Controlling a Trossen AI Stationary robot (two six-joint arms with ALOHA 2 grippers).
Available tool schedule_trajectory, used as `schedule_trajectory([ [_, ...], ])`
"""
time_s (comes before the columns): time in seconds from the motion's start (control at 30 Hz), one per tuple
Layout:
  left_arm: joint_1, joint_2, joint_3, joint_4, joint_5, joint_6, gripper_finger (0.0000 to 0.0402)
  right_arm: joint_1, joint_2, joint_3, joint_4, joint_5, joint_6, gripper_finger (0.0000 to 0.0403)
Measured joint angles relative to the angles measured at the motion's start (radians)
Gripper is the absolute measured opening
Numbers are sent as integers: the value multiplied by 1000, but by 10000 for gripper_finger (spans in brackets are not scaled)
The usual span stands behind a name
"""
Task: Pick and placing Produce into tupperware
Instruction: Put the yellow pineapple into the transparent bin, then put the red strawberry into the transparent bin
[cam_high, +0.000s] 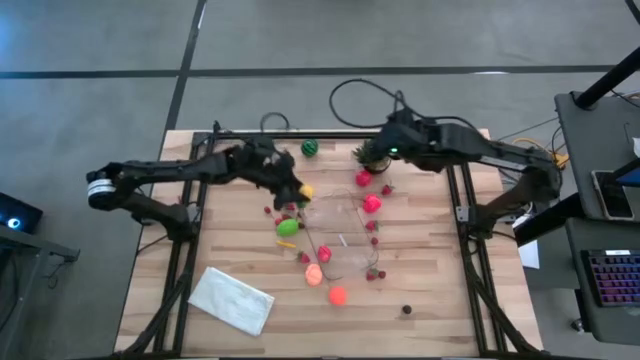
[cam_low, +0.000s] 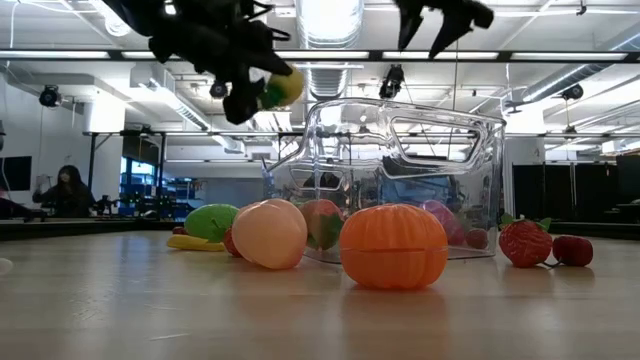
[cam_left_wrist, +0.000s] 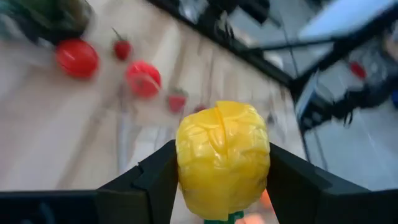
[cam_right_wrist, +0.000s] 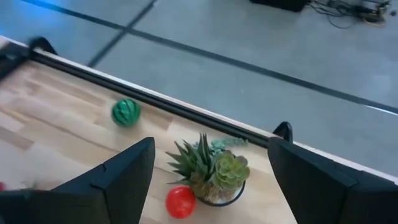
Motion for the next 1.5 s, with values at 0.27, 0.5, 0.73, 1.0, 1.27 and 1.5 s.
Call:
schedule_trajectory([
  [0.27,-62,146,94,-2,-36,-28,189,102,-89,-3,-93,-54,99,304],
  [0.5,-69,280,144,-14,-46,-141,190,233,-85,-19,-232,-126,317,304],
  [0.73,-83,323,143,-7,-45,-302,251,343,-51,-35,-320,-106,513,304],
  [1.0,-82,311,152,52,-45,-447,339,340,-35,-53,-444,-80,518,304],
  [1.27,-92,175,141,32,-385,-547,347,202,-93,-87,-367,-139,252,304],
  [1.5,-94,46,129,-88,-589,-470,347,92,-106,-104,-245,-266,58,304],
])
